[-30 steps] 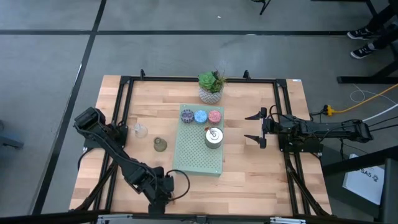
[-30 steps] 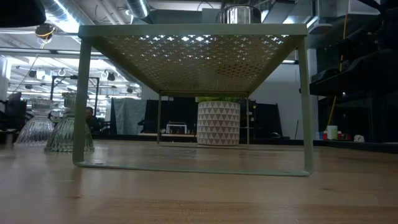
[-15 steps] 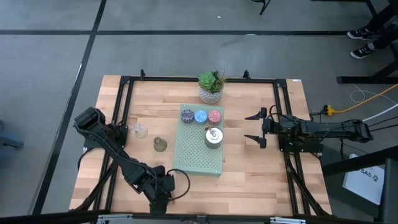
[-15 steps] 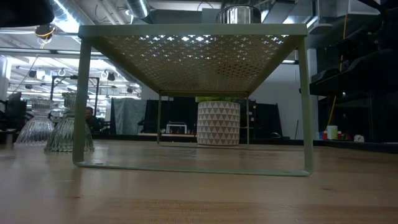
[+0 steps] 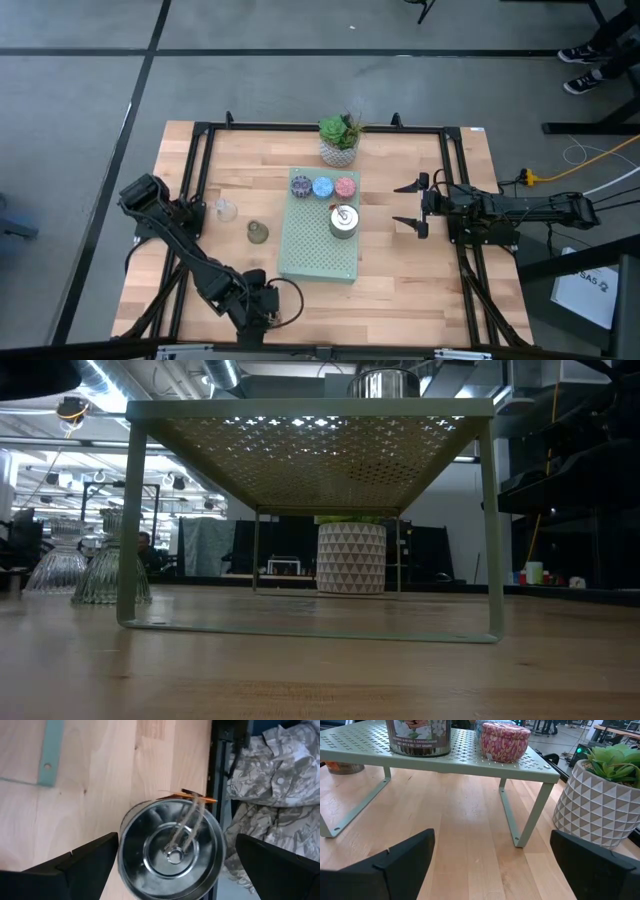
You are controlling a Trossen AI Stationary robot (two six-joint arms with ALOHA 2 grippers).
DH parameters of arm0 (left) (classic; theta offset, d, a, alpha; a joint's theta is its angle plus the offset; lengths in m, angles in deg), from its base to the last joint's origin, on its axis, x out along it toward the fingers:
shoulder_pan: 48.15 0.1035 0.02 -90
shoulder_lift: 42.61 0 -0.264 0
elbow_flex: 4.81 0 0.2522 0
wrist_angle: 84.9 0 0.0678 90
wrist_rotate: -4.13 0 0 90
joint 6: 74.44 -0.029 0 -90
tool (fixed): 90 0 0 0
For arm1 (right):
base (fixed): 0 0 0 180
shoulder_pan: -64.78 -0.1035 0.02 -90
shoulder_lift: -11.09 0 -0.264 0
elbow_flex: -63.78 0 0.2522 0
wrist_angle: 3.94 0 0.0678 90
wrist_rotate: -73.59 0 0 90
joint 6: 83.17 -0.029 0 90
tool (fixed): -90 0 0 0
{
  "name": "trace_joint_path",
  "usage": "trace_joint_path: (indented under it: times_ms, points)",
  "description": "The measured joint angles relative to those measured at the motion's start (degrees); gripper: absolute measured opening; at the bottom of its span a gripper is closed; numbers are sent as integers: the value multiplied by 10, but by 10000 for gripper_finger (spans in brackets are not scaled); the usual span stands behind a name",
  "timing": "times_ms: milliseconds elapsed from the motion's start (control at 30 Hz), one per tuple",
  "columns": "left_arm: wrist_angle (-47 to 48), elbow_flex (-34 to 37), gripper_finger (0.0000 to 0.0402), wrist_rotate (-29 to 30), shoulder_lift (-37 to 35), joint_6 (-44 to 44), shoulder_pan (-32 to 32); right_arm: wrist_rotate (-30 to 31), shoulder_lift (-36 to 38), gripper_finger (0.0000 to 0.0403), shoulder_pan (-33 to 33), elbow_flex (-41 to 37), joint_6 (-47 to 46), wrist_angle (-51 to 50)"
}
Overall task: Pick & Place candle stick holders
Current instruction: Put the silver scented candle on the shelf
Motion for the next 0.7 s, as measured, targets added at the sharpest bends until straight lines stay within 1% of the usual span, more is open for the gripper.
trace_joint_path:
  times_ms: [100,400,700]
  points:
    - [-8,0,400,4,3,-21,-6,0,0,399,0,0,0,0]
    - [-6,0,400,43,10,-88,-29,0,0,399,0,0,0,0]
    - [-8,1,400,58,21,-103,-40,0,0,399,0,0,0,0]
